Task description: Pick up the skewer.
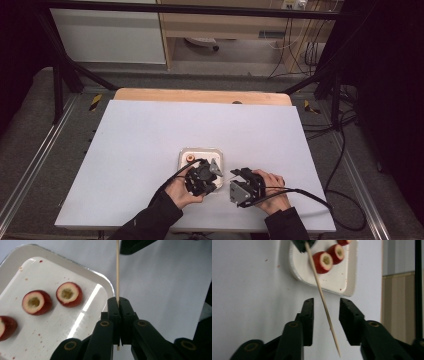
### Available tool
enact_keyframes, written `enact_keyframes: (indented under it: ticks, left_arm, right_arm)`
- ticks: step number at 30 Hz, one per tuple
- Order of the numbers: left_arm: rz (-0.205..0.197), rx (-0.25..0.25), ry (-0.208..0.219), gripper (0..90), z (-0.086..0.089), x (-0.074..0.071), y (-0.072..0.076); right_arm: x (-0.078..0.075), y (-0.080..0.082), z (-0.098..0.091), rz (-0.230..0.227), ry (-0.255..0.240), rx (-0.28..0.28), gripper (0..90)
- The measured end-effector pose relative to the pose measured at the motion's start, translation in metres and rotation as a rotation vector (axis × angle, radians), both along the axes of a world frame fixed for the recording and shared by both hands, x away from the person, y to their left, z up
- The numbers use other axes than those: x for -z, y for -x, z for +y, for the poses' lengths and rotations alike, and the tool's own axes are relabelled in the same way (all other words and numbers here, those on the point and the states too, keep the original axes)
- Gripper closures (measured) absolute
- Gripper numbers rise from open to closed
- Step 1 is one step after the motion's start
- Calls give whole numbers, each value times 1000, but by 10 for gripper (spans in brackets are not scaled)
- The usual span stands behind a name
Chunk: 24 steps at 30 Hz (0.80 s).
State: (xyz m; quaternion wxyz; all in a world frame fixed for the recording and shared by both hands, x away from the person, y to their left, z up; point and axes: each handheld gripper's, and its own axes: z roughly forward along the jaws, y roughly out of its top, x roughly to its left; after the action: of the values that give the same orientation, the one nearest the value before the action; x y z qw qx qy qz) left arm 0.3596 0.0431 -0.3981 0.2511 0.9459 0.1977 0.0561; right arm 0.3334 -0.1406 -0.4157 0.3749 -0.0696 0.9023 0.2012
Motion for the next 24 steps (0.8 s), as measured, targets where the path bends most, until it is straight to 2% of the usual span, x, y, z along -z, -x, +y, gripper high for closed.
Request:
enact_keyframes:
  ticks: [3,4,5,7,8,9,10,11,12,13,14,15,16,17,18,19,20,21,22,24]
  left_arm:
    - [-14,-19,13,886,14,2,1]
    - [-14,-19,13,887,14,2,1]
    - [-15,-25,17,887,22,2,1]
    - [-19,-37,24,886,25,3,1]
    - [-17,-40,29,886,29,3,1]
    - [-28,-49,41,886,36,3,2]
    - [-28,-49,41,886,36,3,2]
    - [-30,-62,64,886,44,4,3]
    - [-30,-62,64,886,44,4,3]
    - [-37,-82,85,885,51,4,5]
    - [-37,-82,85,886,51,4,5]
    - [-51,-98,101,885,59,4,6]
    - [-51,-98,101,886,59,4,6]
    - [-60,-113,121,885,64,4,6]
    - [-61,-122,133,885,67,4,7]
    - [-68,-130,144,885,71,4,7]
    - [-75,-142,159,885,75,3,9]
    - [-86,-153,173,885,79,3,10]
    - [-92,-161,182,885,82,3,11]
    - [-116,-193,218,885,93,4,14]
  right_arm:
    - [-2,-4,-8,49,-85,81,459]
    - [-2,-5,-10,60,-110,99,429]
    - [-2,-6,-13,82,-141,122,410]
    - [-2,-8,-18,116,-200,161,382]
    - [-2,-8,-18,116,-200,161,382]
    - [-1,-10,-23,166,-269,210,347]
    - [-1,-11,-24,182,-285,227,335]
    - [0,-12,-26,202,-306,247,317]
    - [2,-13,-28,218,-328,264,304]
    - [3,-14,-30,235,-351,282,293]
    - [3,-14,-30,235,-351,282,293]
    - [6,-15,-35,286,-408,326,266]
    - [6,-15,-35,286,-408,326,266]
    - [7,-16,-38,323,-447,357,246]
    - [7,-16,-38,323,-447,357,246]
    - [7,-16,-41,357,-476,392,221]
    - [7,-16,-41,357,-476,392,221]
    - [6,-17,-43,380,-494,442,188]
    - [6,-17,-43,380,-494,442,188]
    - [3,-18,-44,412,-517,482,155]
